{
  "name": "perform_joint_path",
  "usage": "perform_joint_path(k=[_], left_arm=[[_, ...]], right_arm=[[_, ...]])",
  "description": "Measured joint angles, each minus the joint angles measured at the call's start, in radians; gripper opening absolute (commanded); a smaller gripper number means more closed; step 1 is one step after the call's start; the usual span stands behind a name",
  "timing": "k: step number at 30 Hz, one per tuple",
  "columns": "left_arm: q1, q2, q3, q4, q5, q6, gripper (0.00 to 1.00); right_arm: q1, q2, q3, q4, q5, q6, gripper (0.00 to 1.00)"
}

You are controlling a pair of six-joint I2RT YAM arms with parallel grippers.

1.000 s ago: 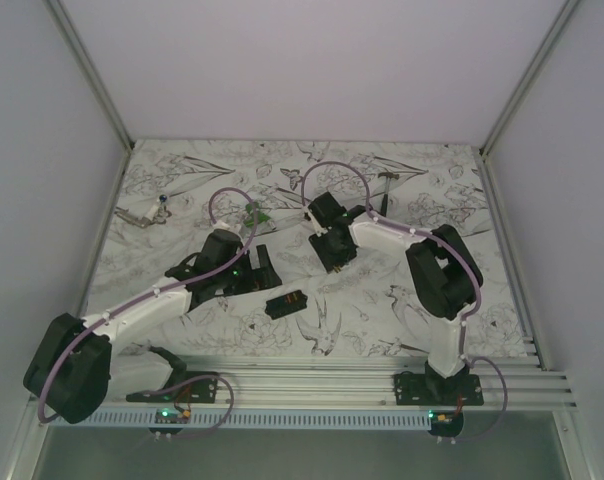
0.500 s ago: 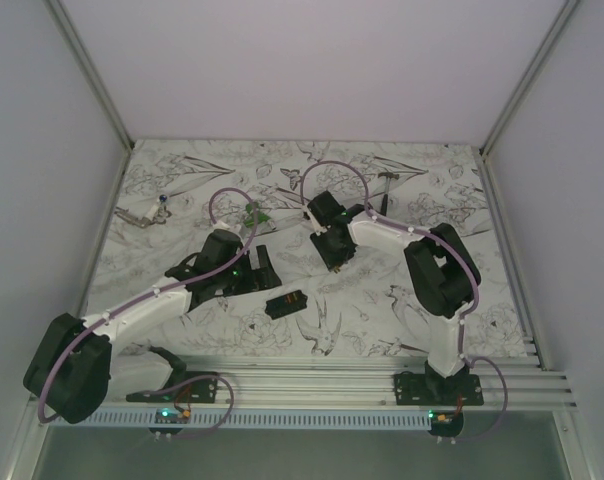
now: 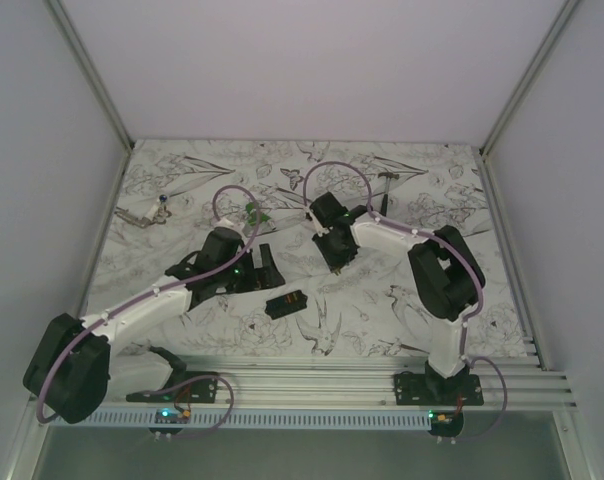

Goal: Snap on the fuse box
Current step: Pick up the fuse from the center of the board.

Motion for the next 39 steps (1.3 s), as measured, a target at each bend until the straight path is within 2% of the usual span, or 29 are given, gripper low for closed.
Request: perform_joint_path(k=[8,17,26,39], left_arm=[[-0.063,-0.013,0.009,0.034,-0.01,0.008,0.89],[-0.166,-0.039,0.04,0.13,-0.136,0.016,0.64],[-0.275,-0.036,0.051,0.32,-0.285,0.087,0.51],[-0.297,0.053,0.089,0.426,-0.374,0.157,0.36]], right_arm=[[0.0,-0.134,-0.042,0.018,-0.032,0.057,0.28],[0.0,-0.31,-0.078,0.119,-0.107,0.196,0.28],[0.0,-0.425,-0.165,0.291,-0.195,0.383,0.29],[-0.001,-0.475,-0.297,0.485,-0.283,0.608,0.27]])
